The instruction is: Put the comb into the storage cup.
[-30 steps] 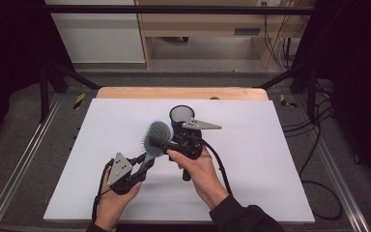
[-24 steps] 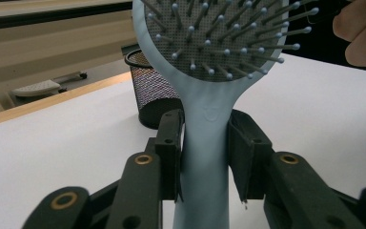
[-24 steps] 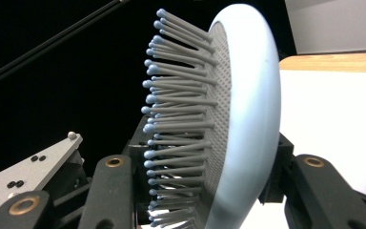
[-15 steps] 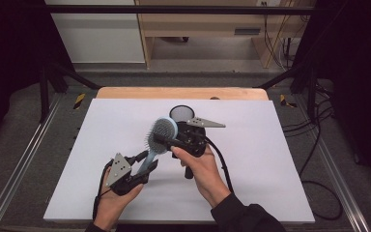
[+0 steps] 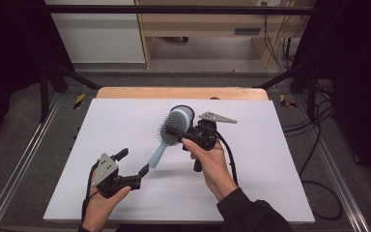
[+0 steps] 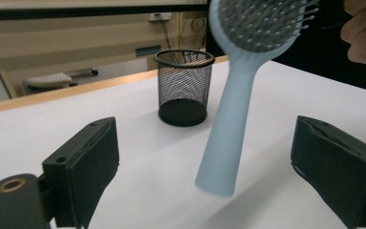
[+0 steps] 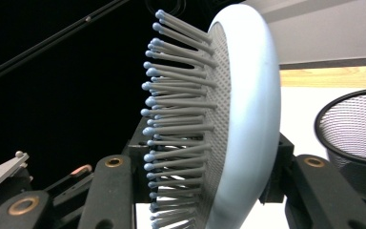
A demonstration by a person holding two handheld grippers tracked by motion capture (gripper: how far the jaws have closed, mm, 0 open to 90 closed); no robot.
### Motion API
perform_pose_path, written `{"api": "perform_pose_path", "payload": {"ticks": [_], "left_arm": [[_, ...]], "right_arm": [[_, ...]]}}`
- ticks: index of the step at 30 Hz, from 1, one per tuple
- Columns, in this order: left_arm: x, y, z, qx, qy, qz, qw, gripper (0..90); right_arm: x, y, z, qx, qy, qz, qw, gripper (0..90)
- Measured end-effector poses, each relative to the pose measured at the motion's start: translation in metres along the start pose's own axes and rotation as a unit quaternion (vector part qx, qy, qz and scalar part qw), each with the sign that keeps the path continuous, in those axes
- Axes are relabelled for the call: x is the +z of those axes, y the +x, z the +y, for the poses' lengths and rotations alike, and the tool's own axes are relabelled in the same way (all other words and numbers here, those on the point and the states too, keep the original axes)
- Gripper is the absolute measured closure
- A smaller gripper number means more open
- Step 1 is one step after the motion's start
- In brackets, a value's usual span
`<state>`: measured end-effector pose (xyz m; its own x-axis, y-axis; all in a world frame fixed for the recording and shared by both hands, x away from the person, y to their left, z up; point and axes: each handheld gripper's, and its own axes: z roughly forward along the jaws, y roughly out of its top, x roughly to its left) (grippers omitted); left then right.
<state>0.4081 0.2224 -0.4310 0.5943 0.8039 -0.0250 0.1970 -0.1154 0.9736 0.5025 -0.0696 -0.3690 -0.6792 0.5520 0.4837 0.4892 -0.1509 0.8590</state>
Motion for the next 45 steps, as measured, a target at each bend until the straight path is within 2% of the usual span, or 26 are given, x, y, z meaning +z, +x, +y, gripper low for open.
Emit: {"api": "perform_pose_path", "payload": {"ticks": [3,9,22,26,36,45], "left_arm": [[-0.009,0.003,-0.003,-0.013,-0.005,0.006,0.9999,6.9],[-0.023,0.007,-0.007,-0.008,-0.011,0.025,0.9996,5.2],[-0.026,0.024,-0.009,-0.026,-0.016,0.06,0.9977,5.0],[-0.029,0.028,-0.01,-0.034,-0.028,0.067,0.9968,4.9],[-0.028,0.03,-0.013,-0.038,-0.019,0.065,0.997,4.8],[-0.024,0.03,-0.012,-0.034,-0.015,0.062,0.9974,4.7]], "right_arm": [[0.0,-0.003,0.001,0.002,-0.003,-0.006,1.0,52.6],[-0.003,-0.005,0.005,-0.001,-0.011,-0.011,0.9999,52.5],[-0.012,-0.013,0.014,-0.002,-0.016,-0.028,0.9995,52.3],[-0.016,-0.015,0.018,-0.001,-0.024,-0.041,0.9989,52.3],[-0.02,-0.016,0.023,0.01,-0.03,-0.043,0.9986,52.1],[-0.024,-0.024,0.022,0.015,-0.026,-0.05,0.9983,51.9]]}}
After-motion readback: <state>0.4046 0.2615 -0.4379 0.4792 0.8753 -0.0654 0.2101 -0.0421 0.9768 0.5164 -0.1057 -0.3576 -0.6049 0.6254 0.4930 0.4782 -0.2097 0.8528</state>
